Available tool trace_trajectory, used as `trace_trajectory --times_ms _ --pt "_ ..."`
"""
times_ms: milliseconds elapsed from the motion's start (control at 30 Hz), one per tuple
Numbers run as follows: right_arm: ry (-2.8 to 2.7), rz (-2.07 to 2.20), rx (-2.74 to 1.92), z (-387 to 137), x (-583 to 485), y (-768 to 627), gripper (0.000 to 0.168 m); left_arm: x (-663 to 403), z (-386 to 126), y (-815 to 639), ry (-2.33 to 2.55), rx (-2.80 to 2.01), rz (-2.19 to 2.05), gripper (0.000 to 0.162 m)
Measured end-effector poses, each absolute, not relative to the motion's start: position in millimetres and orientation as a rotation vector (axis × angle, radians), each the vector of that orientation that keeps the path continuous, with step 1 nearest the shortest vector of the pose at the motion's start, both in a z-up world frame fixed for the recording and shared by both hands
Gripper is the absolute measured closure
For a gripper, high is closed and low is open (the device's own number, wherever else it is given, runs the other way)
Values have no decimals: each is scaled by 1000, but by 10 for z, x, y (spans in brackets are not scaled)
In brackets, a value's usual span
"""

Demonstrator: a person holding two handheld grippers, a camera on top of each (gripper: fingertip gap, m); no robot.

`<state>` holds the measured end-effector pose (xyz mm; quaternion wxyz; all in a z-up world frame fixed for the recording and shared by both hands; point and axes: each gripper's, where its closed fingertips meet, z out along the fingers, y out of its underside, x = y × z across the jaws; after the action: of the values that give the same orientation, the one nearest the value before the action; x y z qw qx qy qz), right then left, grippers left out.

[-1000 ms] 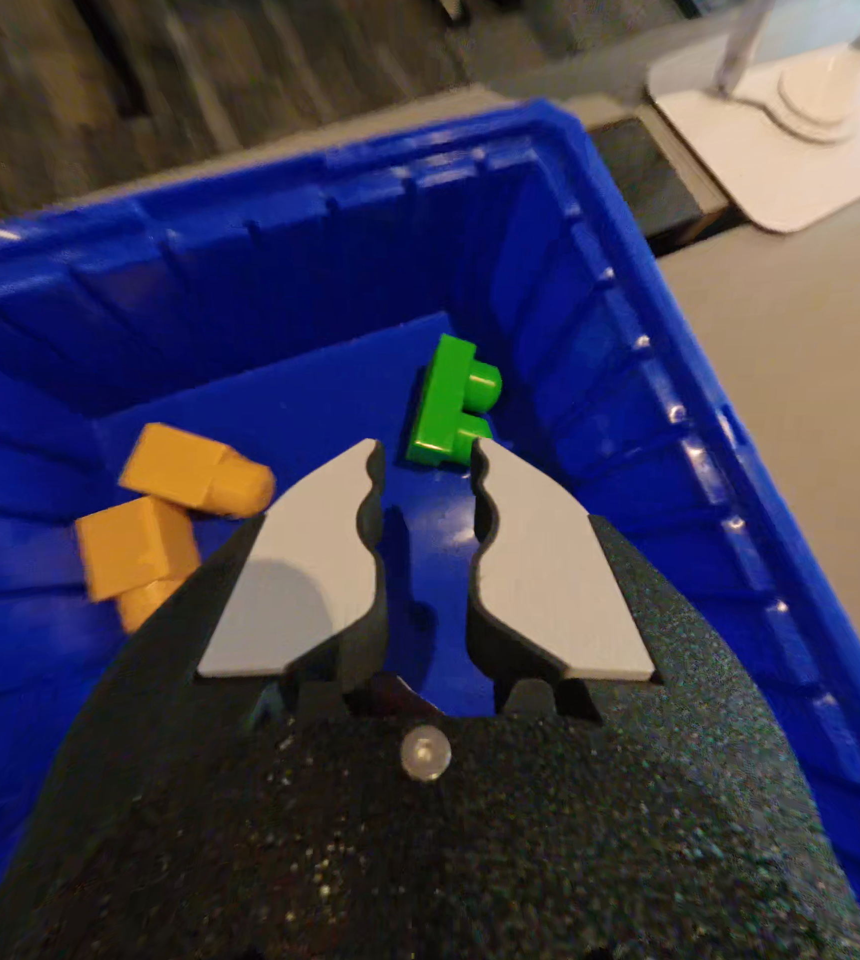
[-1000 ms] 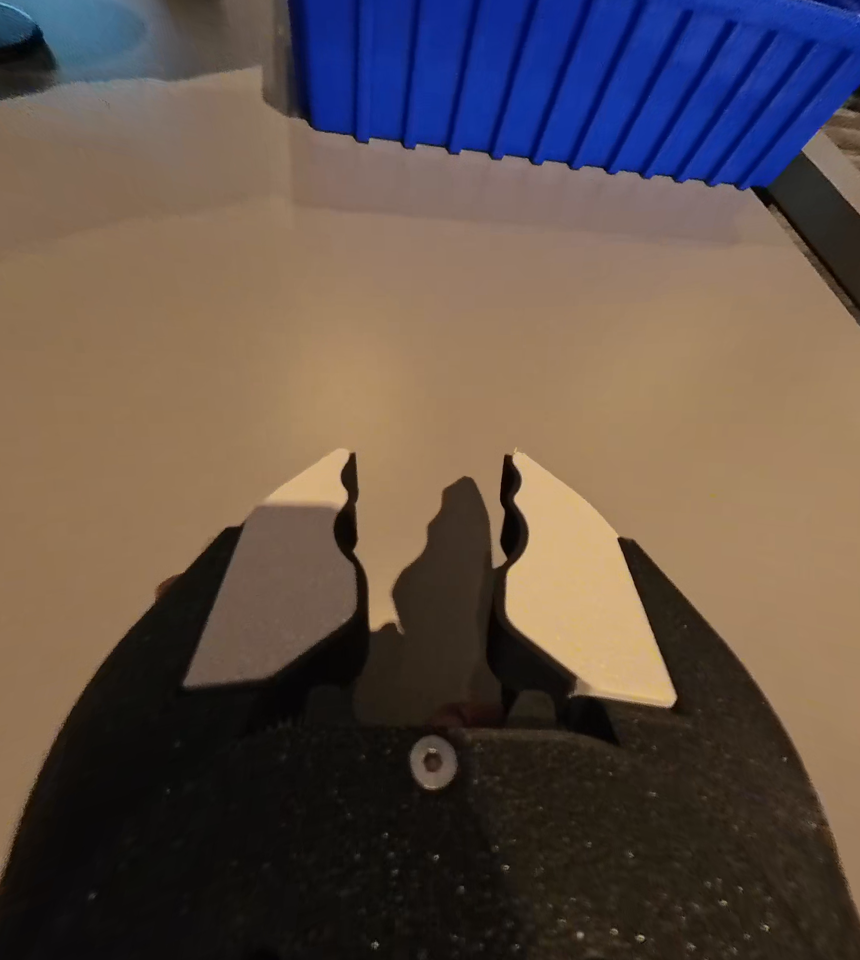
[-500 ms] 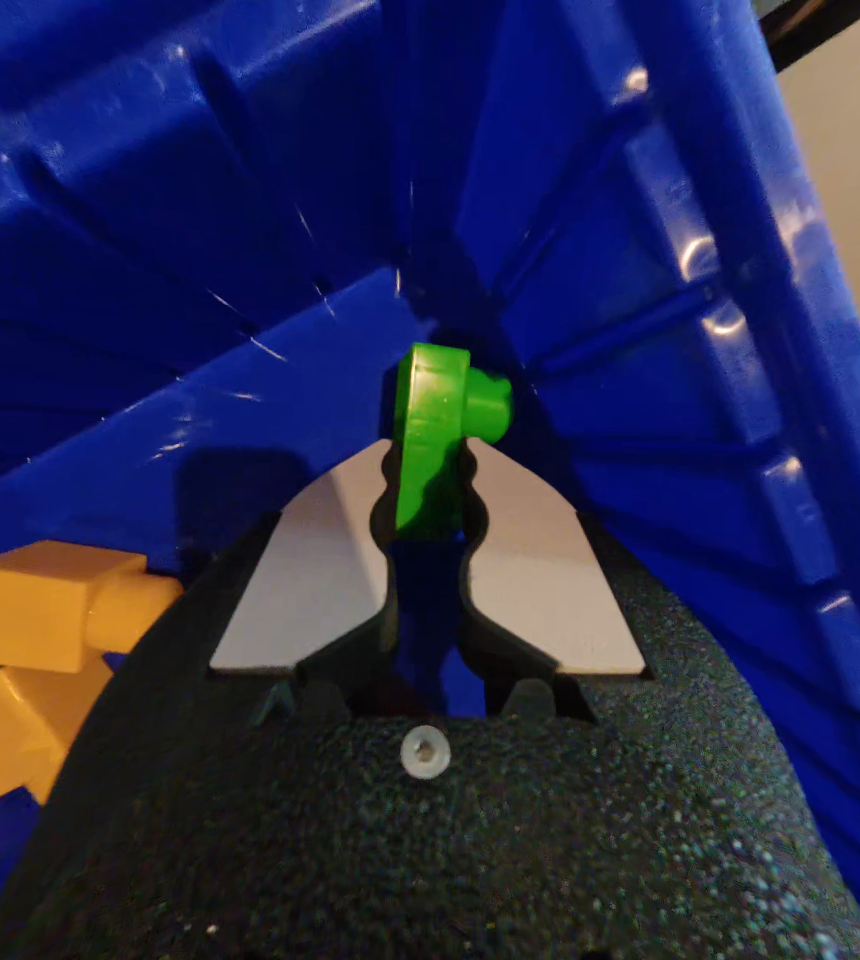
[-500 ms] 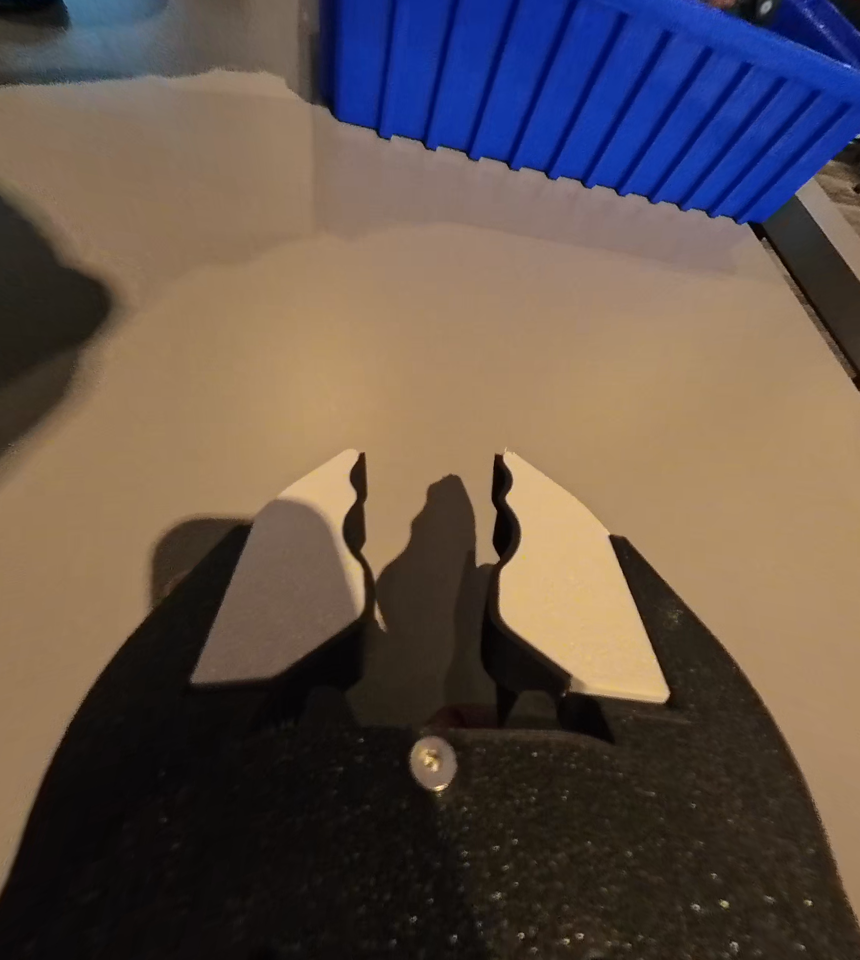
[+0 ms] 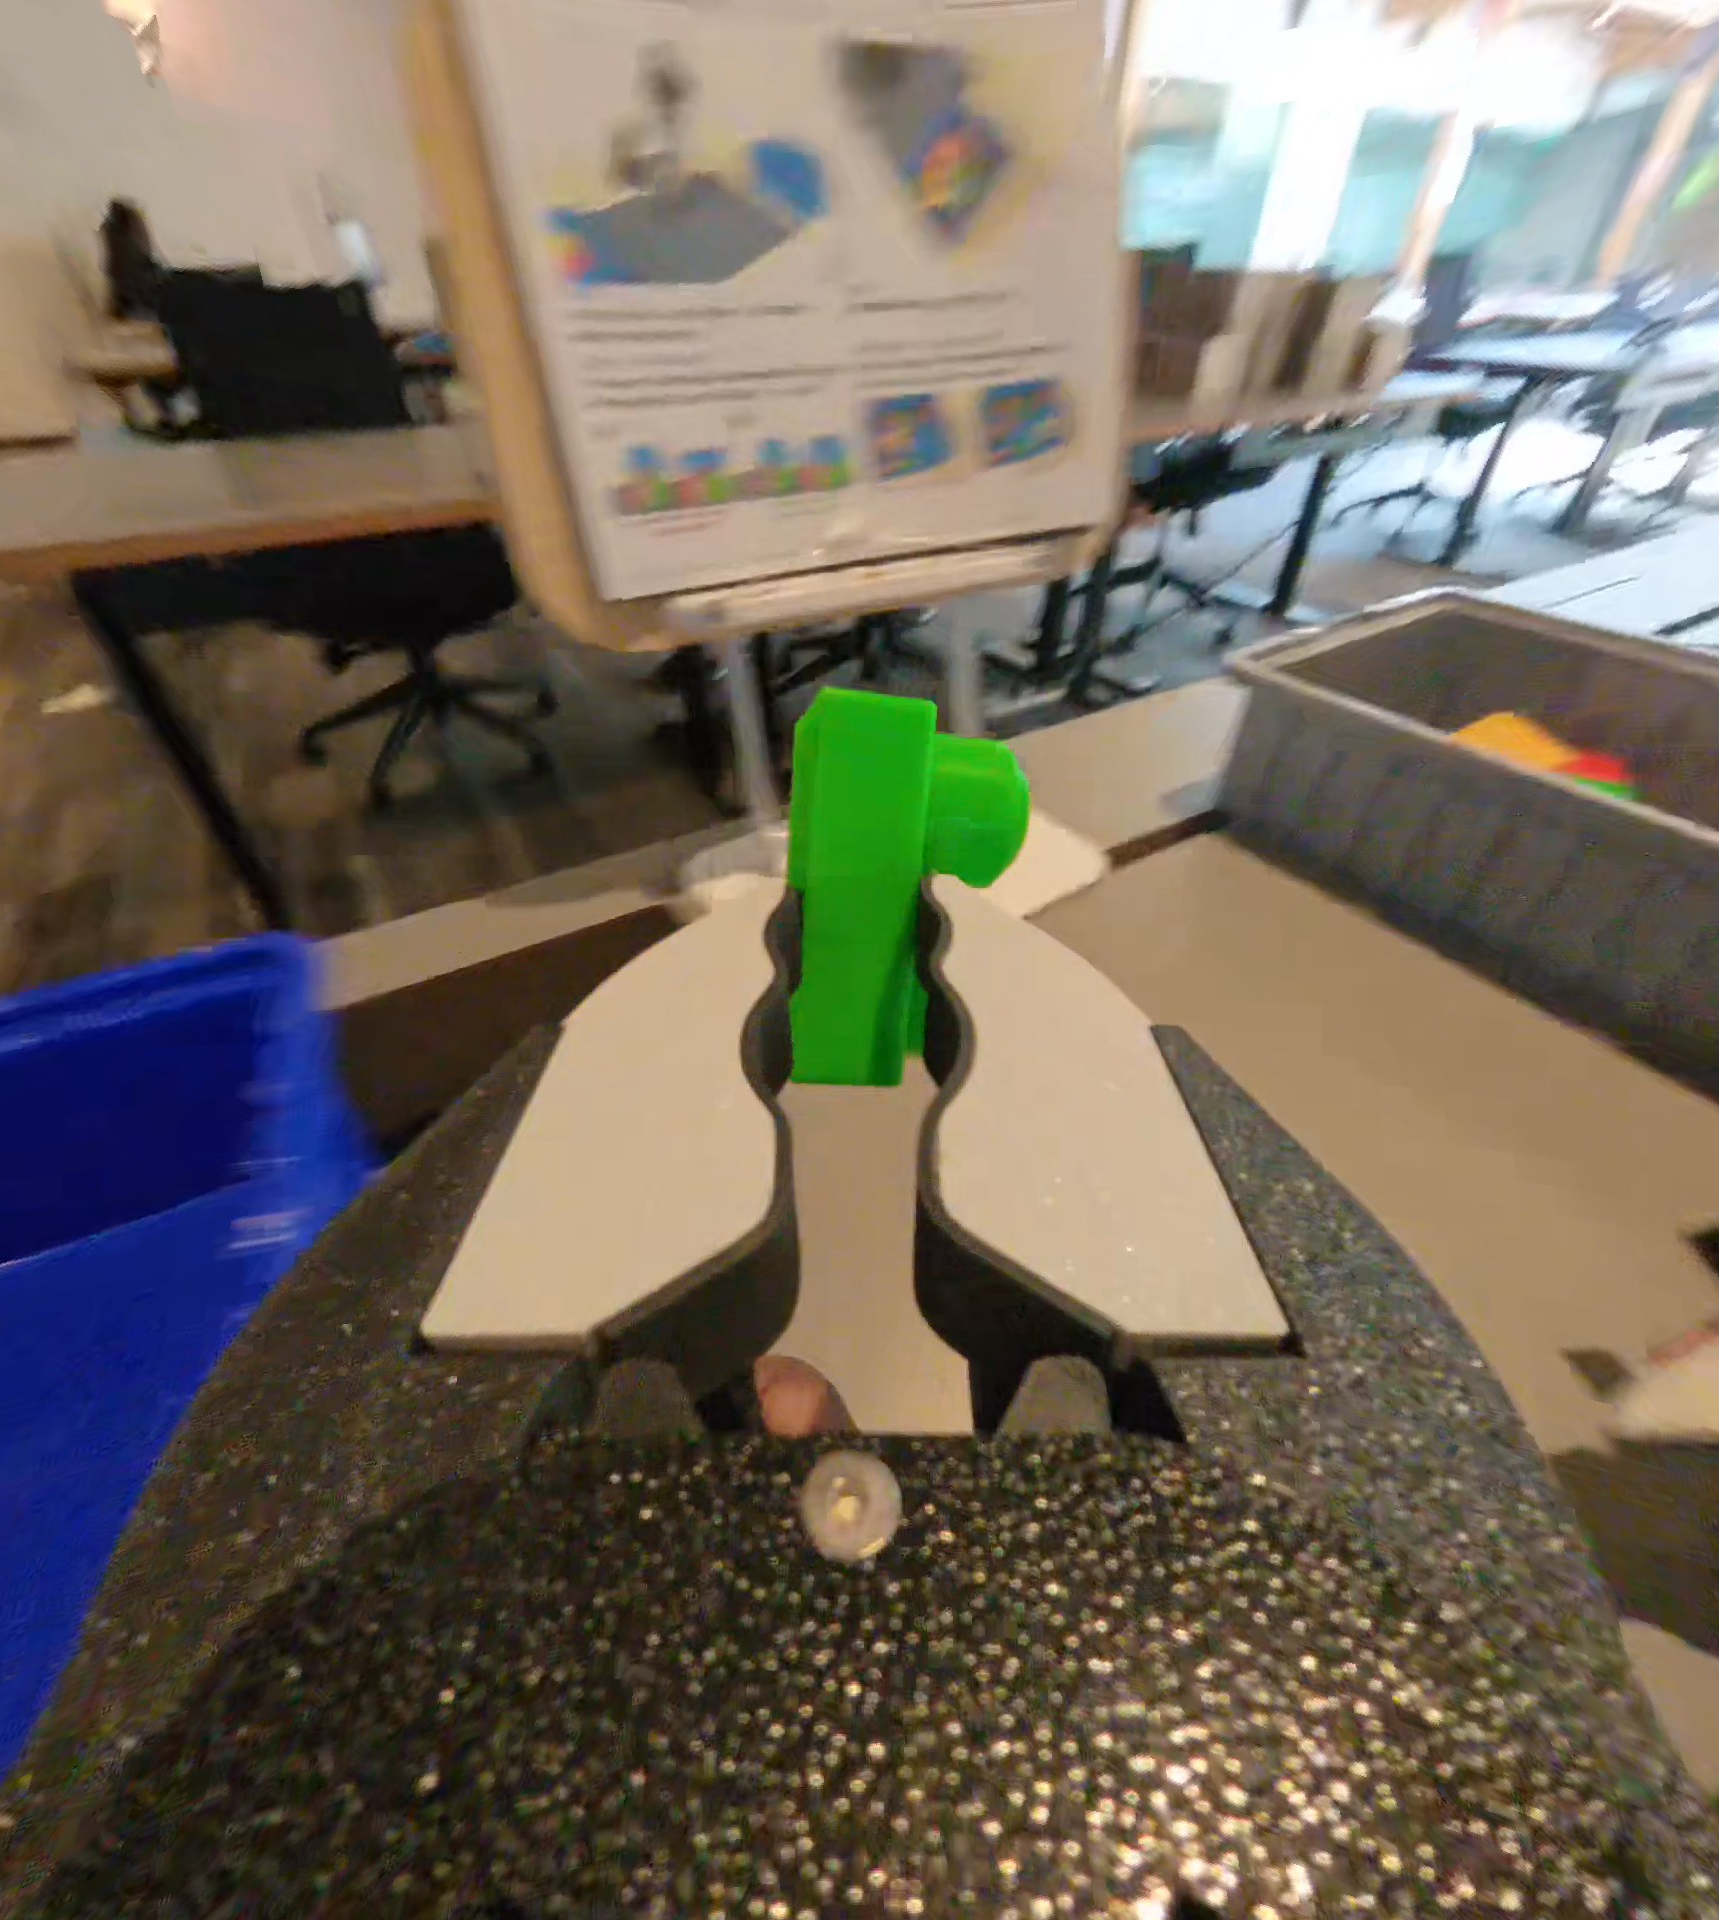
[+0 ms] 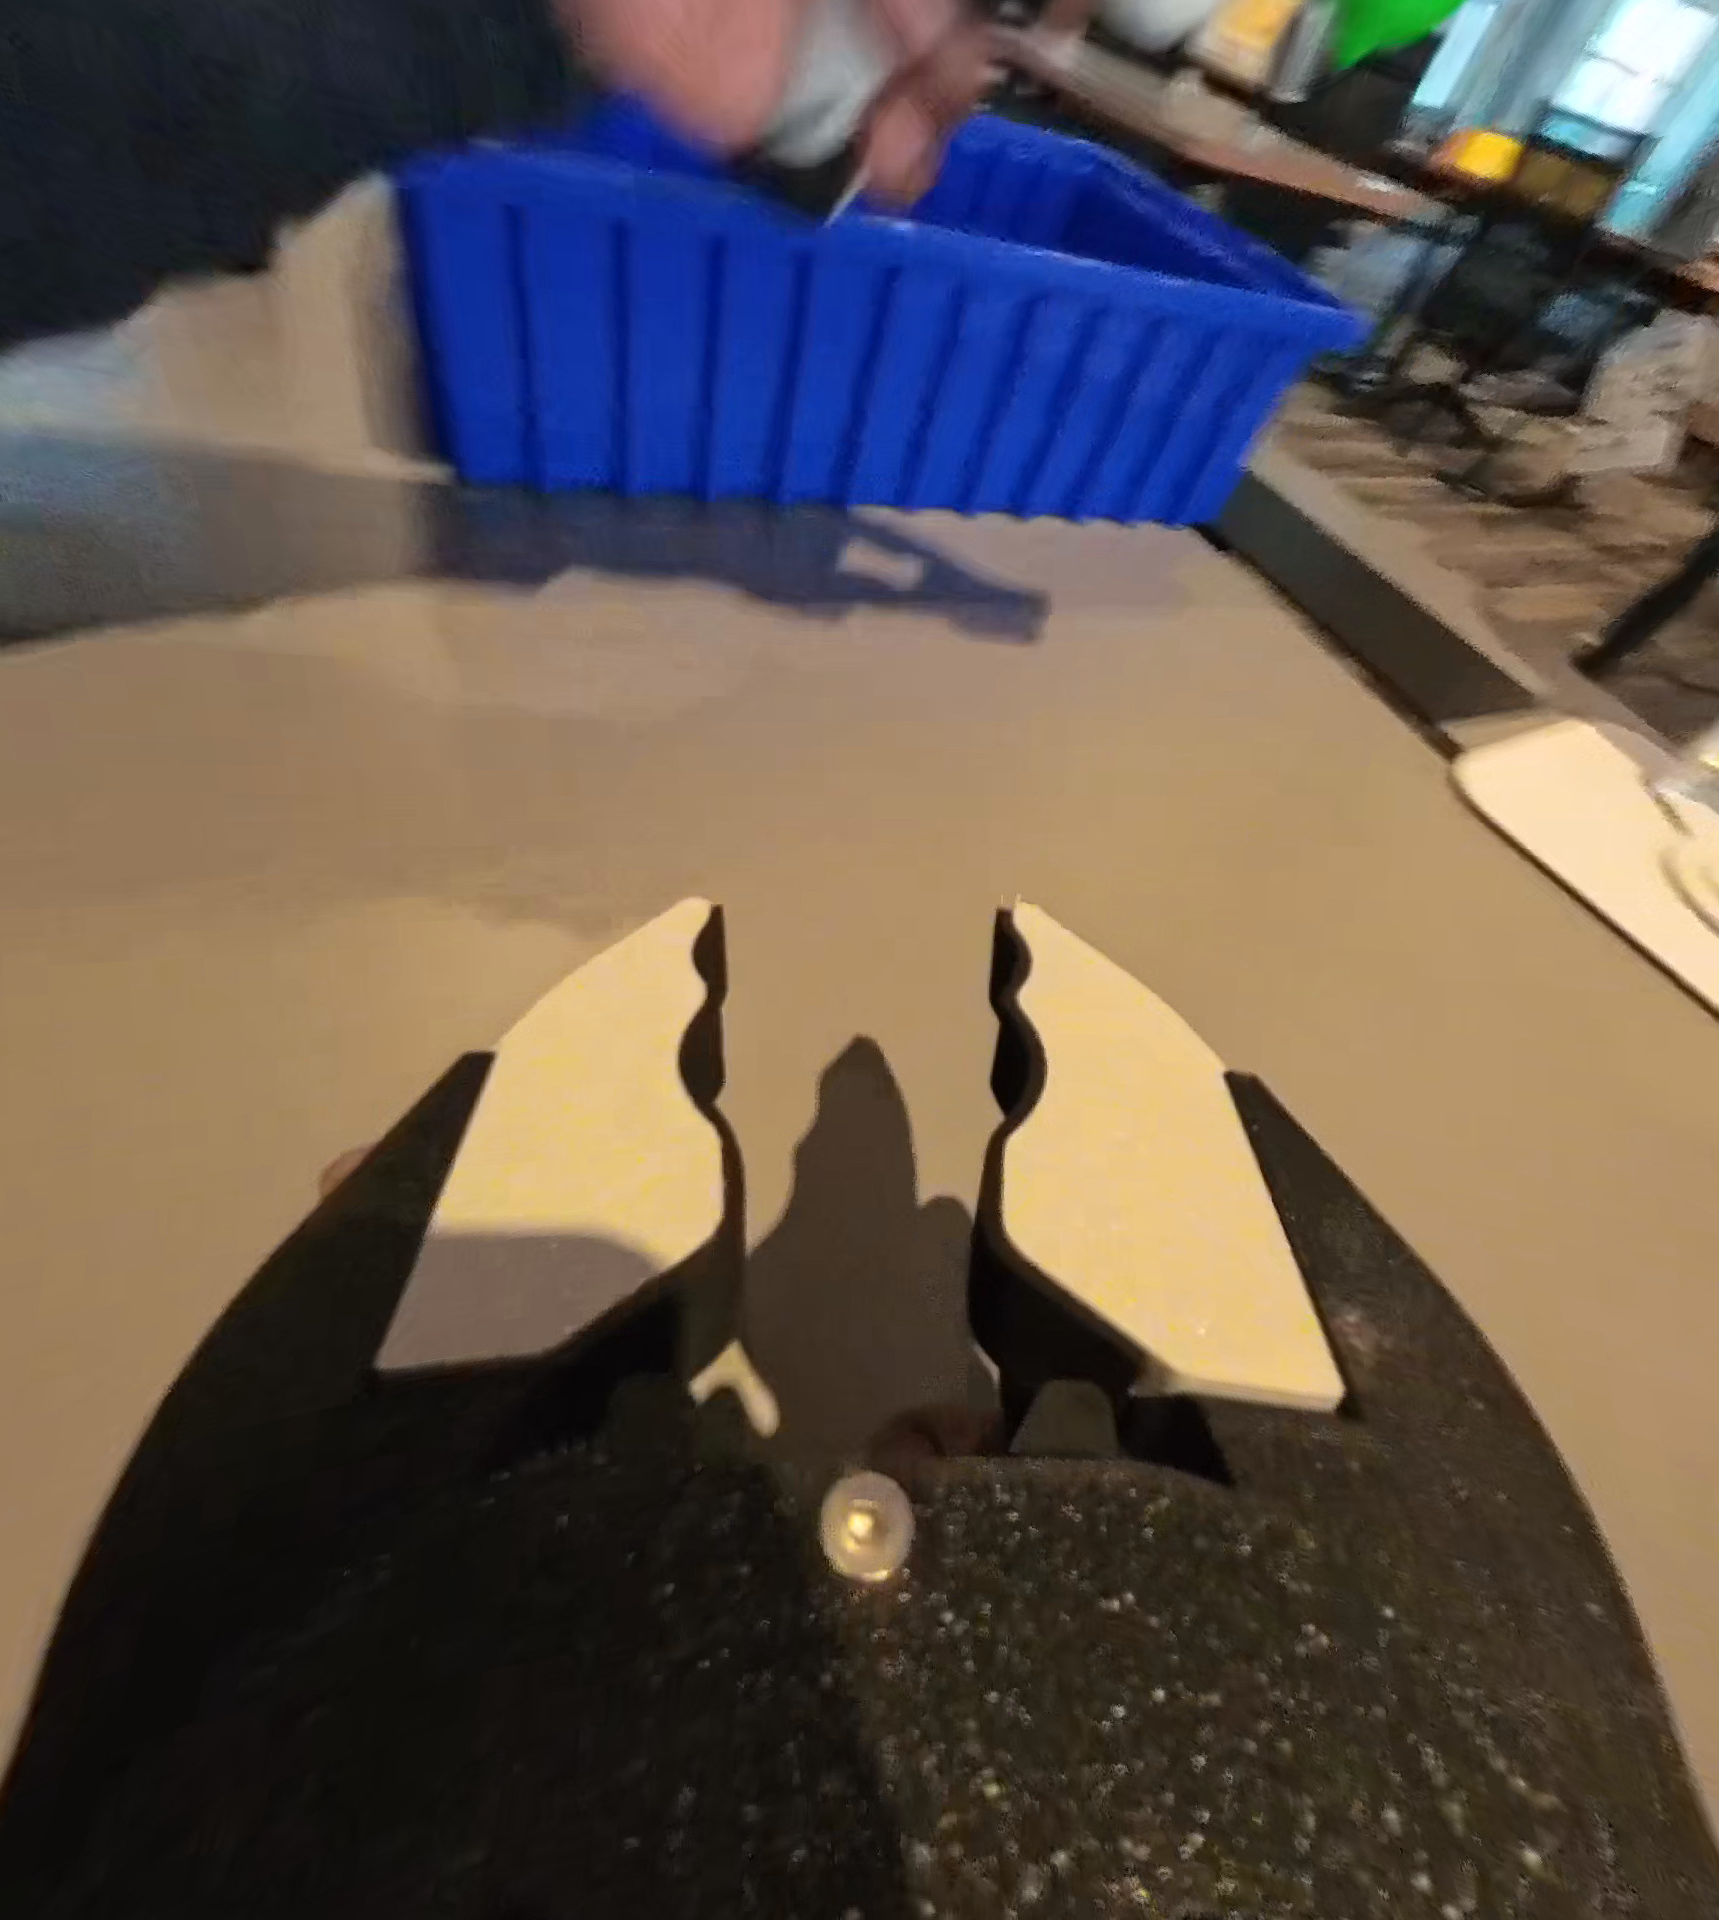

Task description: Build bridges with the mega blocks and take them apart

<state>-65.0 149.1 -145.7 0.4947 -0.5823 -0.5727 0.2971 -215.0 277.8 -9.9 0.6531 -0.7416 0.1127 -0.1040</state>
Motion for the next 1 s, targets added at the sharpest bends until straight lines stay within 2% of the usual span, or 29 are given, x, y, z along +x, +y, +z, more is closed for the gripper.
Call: trace_trajectory --times_ms 100,200,467,600,767,1000 --pt "-1211 576 -1492 -1337 -408 1937 118 -1235 -623 2657 338 -1590 -322 142" --pt "-1117 362 -1541 -1308 -112 2335 120 -813 -990 2644 357 -1655 -345 142" --pt "-1064 371 -1671 -1463 41 2589 119 -485 -1353 2505 484 -1823 -563 142" --pt "-1110 316 -1620 -1432 13 2596 119 -496 -1475 2392 445 -1930 -817 142" --pt "-1192 247 -1581 -1506 -4 2590 118 -501 -1513 2204 458 -1975 -1089 142" --pt "-1195 270 -1630 -1582 32 2616 118 -467 -1590 2043 487 -2048 -1241 143"
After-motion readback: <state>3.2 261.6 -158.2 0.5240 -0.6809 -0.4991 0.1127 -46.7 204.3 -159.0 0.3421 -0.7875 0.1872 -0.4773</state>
